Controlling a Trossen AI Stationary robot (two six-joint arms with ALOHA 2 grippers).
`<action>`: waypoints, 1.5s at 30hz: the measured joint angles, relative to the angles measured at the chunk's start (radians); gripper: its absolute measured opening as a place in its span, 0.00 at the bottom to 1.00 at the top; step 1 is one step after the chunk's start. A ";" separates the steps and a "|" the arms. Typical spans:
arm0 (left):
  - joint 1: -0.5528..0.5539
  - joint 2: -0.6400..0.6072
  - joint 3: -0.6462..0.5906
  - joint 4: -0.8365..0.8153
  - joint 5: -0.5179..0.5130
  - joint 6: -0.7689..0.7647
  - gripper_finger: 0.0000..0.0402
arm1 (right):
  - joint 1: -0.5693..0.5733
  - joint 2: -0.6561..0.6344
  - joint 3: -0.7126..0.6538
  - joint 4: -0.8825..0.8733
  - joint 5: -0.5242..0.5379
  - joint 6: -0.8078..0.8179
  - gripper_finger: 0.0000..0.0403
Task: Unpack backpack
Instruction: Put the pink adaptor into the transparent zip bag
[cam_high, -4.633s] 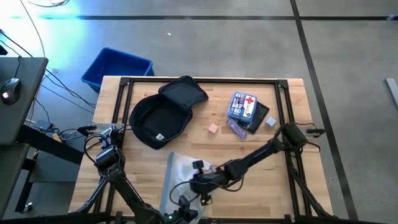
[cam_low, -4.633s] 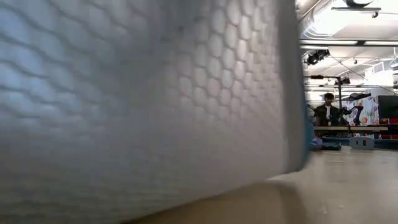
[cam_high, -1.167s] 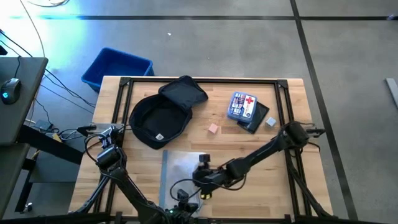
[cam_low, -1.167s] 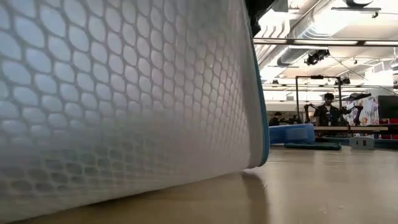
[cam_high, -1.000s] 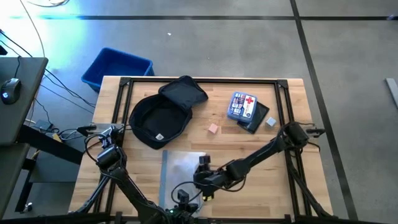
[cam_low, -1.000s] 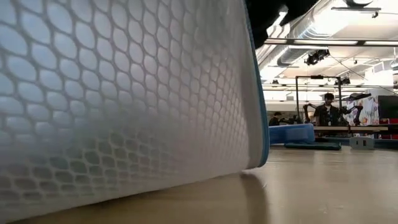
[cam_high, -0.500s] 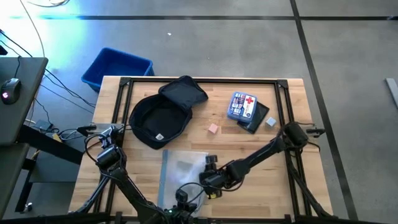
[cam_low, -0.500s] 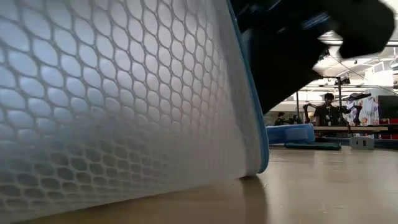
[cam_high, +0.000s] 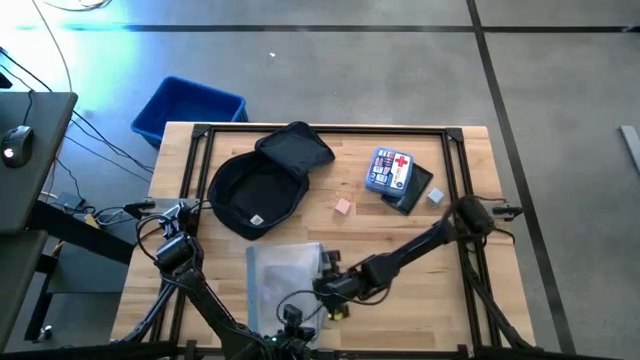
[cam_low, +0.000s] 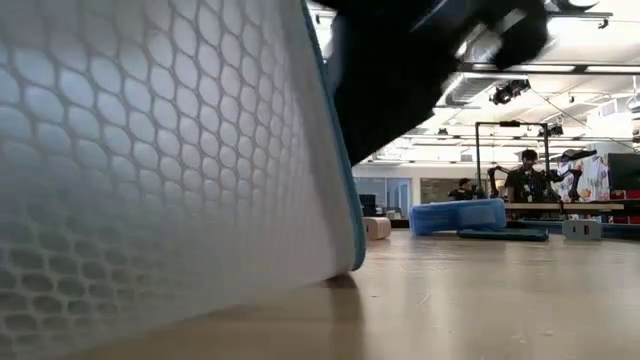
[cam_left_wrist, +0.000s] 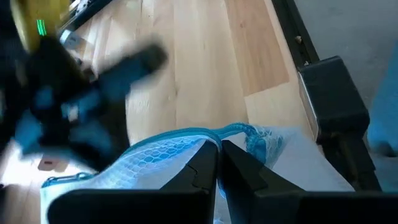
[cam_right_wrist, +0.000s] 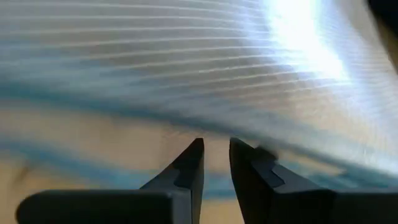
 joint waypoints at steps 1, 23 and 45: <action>0.000 0.000 0.000 -0.010 0.000 -0.015 0.00 | 0.014 -0.018 0.000 -0.050 -0.023 -0.023 0.14; 0.003 0.000 0.000 -0.034 0.006 -0.065 0.00 | -0.446 -0.191 -0.002 -0.639 -0.065 -0.187 0.13; 0.004 0.000 0.000 -0.035 0.032 -0.046 0.00 | -0.501 -0.148 -0.001 -0.426 -0.069 -0.912 0.50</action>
